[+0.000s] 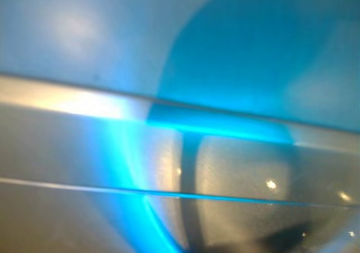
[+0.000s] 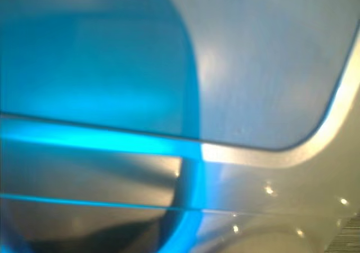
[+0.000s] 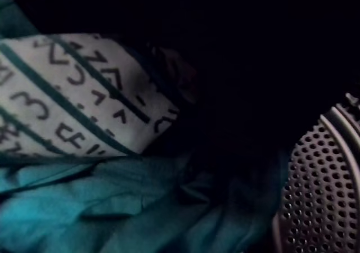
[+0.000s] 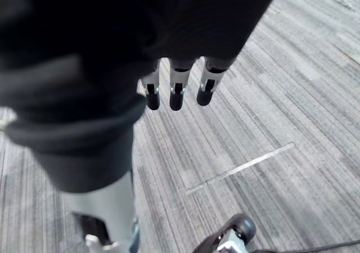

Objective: Pick up the laundry basket with both hands and put the clothes into the washing machine.

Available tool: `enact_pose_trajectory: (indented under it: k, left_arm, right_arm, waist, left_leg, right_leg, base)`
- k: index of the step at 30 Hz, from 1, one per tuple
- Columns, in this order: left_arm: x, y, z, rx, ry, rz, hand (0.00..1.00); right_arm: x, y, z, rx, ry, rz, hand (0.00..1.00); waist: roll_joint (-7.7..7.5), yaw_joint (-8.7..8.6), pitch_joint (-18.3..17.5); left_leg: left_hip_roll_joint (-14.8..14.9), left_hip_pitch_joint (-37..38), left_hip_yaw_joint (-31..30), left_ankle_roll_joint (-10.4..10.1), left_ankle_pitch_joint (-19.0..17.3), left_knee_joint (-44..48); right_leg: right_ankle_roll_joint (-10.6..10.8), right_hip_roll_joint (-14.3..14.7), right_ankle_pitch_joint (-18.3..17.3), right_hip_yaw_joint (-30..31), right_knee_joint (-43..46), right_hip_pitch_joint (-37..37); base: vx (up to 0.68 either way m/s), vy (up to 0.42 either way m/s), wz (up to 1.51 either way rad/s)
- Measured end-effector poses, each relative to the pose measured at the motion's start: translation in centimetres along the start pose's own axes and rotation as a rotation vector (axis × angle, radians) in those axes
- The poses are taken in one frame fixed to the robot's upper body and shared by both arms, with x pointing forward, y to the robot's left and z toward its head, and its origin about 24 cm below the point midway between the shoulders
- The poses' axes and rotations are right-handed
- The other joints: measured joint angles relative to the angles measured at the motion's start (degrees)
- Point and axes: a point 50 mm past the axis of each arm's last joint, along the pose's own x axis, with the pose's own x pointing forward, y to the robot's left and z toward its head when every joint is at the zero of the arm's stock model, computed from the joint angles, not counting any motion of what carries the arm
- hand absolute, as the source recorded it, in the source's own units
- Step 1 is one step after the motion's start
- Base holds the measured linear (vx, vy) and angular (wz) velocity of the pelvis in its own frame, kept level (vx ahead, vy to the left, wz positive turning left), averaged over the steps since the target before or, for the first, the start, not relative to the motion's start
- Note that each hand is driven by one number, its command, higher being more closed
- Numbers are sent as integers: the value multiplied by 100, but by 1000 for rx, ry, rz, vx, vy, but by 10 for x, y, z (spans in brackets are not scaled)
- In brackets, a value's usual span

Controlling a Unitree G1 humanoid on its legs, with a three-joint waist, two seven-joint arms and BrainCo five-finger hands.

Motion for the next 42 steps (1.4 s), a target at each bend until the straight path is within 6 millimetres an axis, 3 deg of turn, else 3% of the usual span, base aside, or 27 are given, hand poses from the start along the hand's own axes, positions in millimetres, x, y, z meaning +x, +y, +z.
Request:
enact_pose_trajectory:
  k: [5, 7, 8, 11, 15, 17, 20, 22, 25, 31, 42]
  left_arm:
    - [5, 18, 34, 441, -274, 227, 100]
    - [8, 19, 47, 717, -384, 299, 100]
    - [9, 19, 49, 775, -402, 306, 0]
    - [18, 14, 53, 1118, -438, 274, 0]
    - [27, 12, 43, 1194, -314, 204, 0]
    - [30, 6, 31, 1100, -189, 132, 0]
    - [27, -6, 5, 515, 54, 78, 0]
    - [22, -18, -6, -180, 218, 64, 0]
    - [19, -2, -8, -528, 223, 141, 0]
    - [3, 24, -26, -786, 214, 289, 0]
    - [-17, 41, -43, -825, 210, 345, 0]
  right_arm:
    - [2, -8, 7, -3, -48, -21, 0]
    - [2, -7, 10, -20, -77, -6, 0]
    - [2, -6, 11, -22, -83, -4, 0]
    - [4, -2, 6, -47, -61, 22, 0]
    - [4, -2, 4, -20, -41, 37, 0]
    - [3, 0, 1, -1, -23, 54, 0]
    - [2, 3, -5, 9, 28, 57, 0]
    - [2, 3, -8, 6, 60, 47, 0]
    - [2, 4, -8, 0, 66, 34, 0]
    - [1, 8, -8, -35, 61, 33, 0]
    - [0, 14, -5, -38, 57, 58, 0]
  waist:
    - [-1, -6, 0]
    - [-4, -38, -2]
    - [-5, -42, -3]
    - [-6, -45, -4]
    - [-13, -82, -6]
    - [-14, -99, -7]
    - [-14, -186, -7]
    - [-14, -192, -7]
    - [-14, -246, -7]
    - [-13, -253, -8]
    - [-10, -201, -9]
  left_leg:
    - [112, -286, -95, -30, 102, 94]
    - [115, -435, -210, -64, 170, 84]
    - [115, -460, -215, -75, 188, 72]
    - [155, -561, -216, -93, 315, -52]
    - [181, -586, -165, -85, 455, -193]
    - [181, -586, -152, -40, 489, -225]
    - [179, -552, -133, -9, 506, -243]
    - [172, -542, -108, -1, 502, -251]
    - [176, -491, -88, -1, 501, -265]
    - [178, -326, -76, -27, 518, -394]
    - [181, -181, -72, -30, 516, -413]
  right_leg:
    - [-87, 79, 130, -104, 42, -256]
    - [-128, 76, 186, -220, 17, -333]
    - [-130, 75, 199, -229, 10, -355]
    - [-175, 54, 306, -317, -107, -427]
    - [-157, 14, 402, -364, -250, -424]
    - [-146, 12, 462, -363, -328, -402]
    - [-91, 12, 516, -347, -446, -317]
    - [-80, -1, 523, -332, -473, -305]
    - [-80, 2, 522, -315, -473, -280]
    - [-105, 6, 534, -331, -546, -147]
    - [-117, 4, 526, -336, -550, -15]
  base:
    - [-42, -2, -7]
    - [-34, 11, 8]
    - [-37, 13, 7]
    - [-38, 16, 6]
    - [-21, 29, 8]
    - [-5, 47, -4]
    - [5, 71, -6]
    - [7, 67, -2]
    - [10, 53, -2]
    - [2, 6, 0]
    - [11, 18, 0]
